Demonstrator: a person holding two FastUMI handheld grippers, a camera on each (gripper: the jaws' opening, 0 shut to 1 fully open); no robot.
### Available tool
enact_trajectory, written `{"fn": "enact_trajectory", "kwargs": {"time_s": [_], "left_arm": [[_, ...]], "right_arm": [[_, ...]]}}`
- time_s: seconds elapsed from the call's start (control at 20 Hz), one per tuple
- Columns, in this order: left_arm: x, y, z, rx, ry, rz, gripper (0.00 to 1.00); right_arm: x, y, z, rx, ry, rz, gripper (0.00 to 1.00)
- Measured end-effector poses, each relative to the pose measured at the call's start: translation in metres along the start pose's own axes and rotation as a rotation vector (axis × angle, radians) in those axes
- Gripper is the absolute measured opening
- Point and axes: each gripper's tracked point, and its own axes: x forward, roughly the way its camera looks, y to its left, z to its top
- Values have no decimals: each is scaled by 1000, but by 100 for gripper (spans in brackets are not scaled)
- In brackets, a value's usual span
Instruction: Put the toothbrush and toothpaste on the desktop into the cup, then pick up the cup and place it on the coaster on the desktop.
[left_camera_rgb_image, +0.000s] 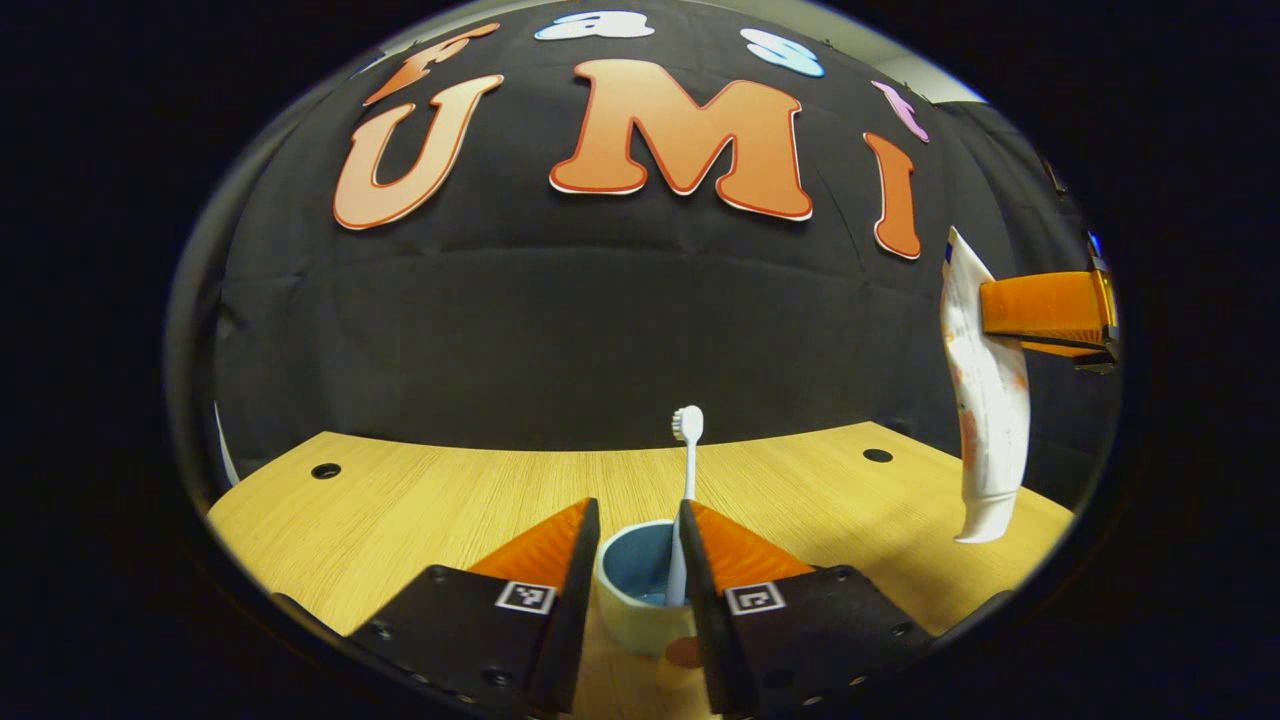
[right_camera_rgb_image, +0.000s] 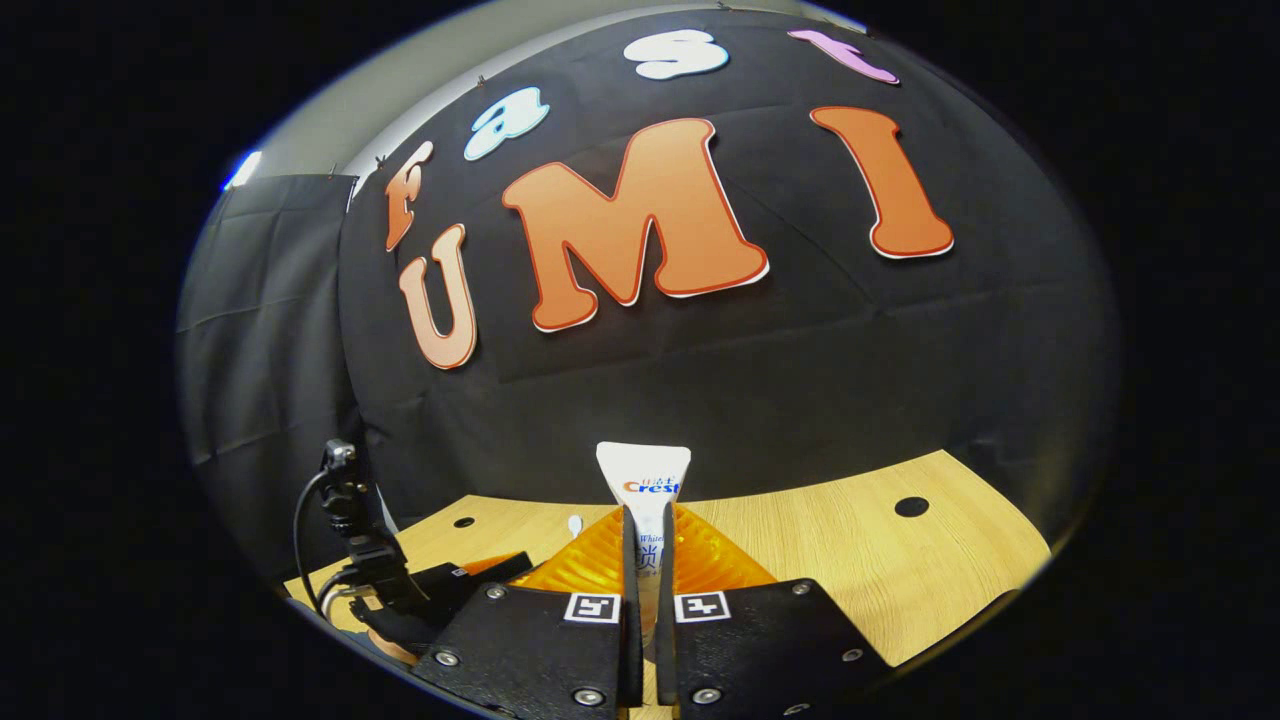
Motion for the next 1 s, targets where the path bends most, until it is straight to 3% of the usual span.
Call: {"fn": "enact_trajectory", "kwargs": {"time_s": [0.15, 0.25, 0.4, 1.0], "left_arm": [[-16, 14, 0, -18, 14, 17, 80], [-29, 25, 5, -26, 11, 28, 91], [-52, 37, 15, -17, -4, 44, 98], [-111, 65, 34, -7, -43, 78, 98]], "right_arm": [[8, 11, 5, -4, -17, 20, 5], [14, 21, 8, -9, -30, 38, 5], [24, 38, 7, -19, -38, 66, 5], [83, 84, -22, -46, -33, 141, 5]]}}
